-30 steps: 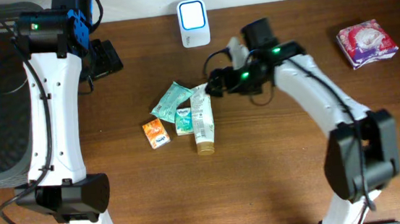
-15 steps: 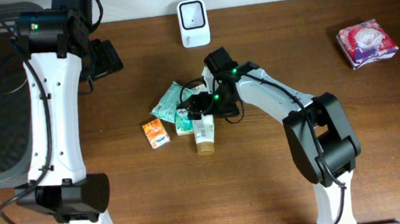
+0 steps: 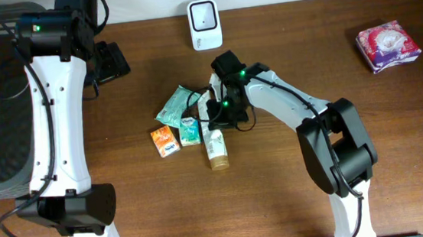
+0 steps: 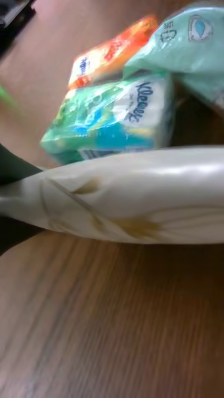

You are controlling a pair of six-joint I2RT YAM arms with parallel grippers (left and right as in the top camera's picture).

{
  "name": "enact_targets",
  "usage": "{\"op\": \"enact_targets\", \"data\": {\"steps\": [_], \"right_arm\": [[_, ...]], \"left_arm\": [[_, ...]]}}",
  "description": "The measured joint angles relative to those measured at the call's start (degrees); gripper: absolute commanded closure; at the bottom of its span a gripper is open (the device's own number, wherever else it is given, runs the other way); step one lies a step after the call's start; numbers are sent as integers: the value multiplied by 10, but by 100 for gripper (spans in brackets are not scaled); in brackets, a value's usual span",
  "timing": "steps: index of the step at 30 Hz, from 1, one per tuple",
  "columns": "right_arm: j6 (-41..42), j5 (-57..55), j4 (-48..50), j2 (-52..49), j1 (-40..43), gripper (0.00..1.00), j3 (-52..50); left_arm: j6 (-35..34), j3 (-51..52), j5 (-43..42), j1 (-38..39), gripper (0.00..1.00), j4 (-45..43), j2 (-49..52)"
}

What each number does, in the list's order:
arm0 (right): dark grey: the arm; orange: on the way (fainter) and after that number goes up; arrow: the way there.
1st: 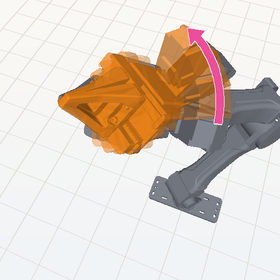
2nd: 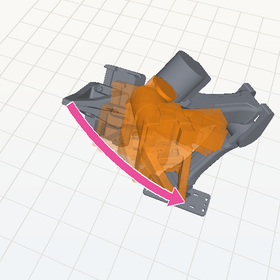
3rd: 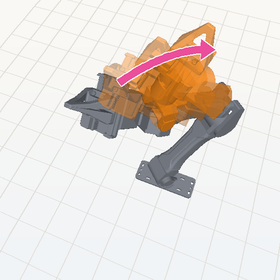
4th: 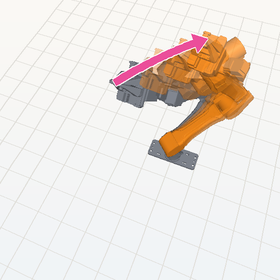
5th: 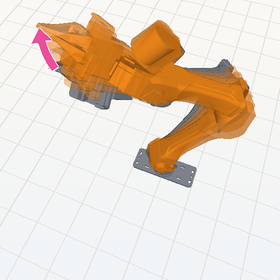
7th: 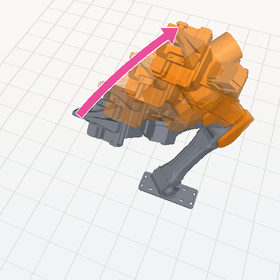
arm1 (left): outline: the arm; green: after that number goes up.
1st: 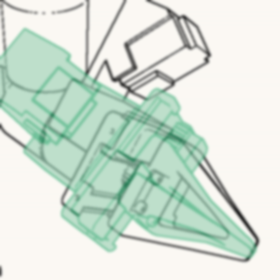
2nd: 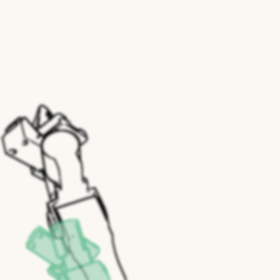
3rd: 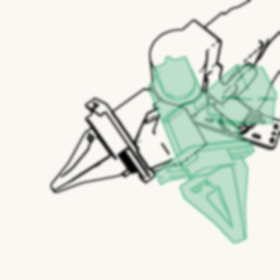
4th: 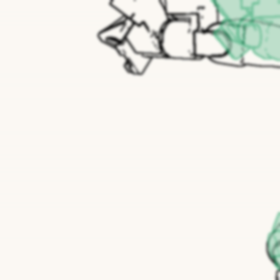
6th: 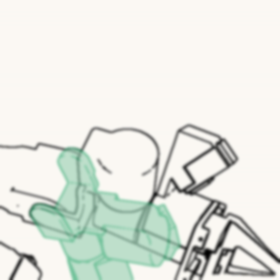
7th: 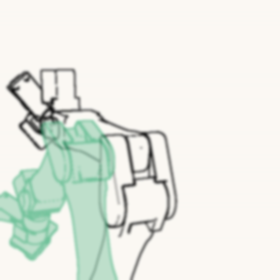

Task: Scan the item barcode
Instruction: 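Grasp the Pantene tube with the right gripper and lift it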

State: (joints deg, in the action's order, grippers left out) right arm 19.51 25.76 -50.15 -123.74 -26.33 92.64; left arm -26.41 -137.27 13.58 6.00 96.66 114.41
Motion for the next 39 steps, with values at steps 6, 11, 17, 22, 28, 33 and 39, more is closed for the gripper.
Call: {"op": "enact_targets", "data": {"steps": [6, 11, 17, 22, 28, 33, 39], "right_arm": [[-3, -222, -157, -3, 11, 96, 58], [56, -379, -223, -3, 11, 96, 59], [89, -396, -199, -3, 8, 43, 53], [83, -320, -201, -3, -19, 24, 67], [13, -274, -266, -5, -17, 4, 176], [-35, -300, -305, -5, 40, 1, 181], [-142, -173, -226, -5, 117, 1, 83]], "left_arm": [[0, 0, 0, 0, 1, 0, 0], [0, 0, 0, 0, 1, 0, 0], [0, 0, 0, 0, 1, 0, 0], [0, 0, 0, 0, 1, 0, 0], [0, 0, 0, 0, 1, 0, 0], [0, 0, 0, 0, 1, 0, 0], [0, 0, 0, 0, 1, -1, 0]]}}
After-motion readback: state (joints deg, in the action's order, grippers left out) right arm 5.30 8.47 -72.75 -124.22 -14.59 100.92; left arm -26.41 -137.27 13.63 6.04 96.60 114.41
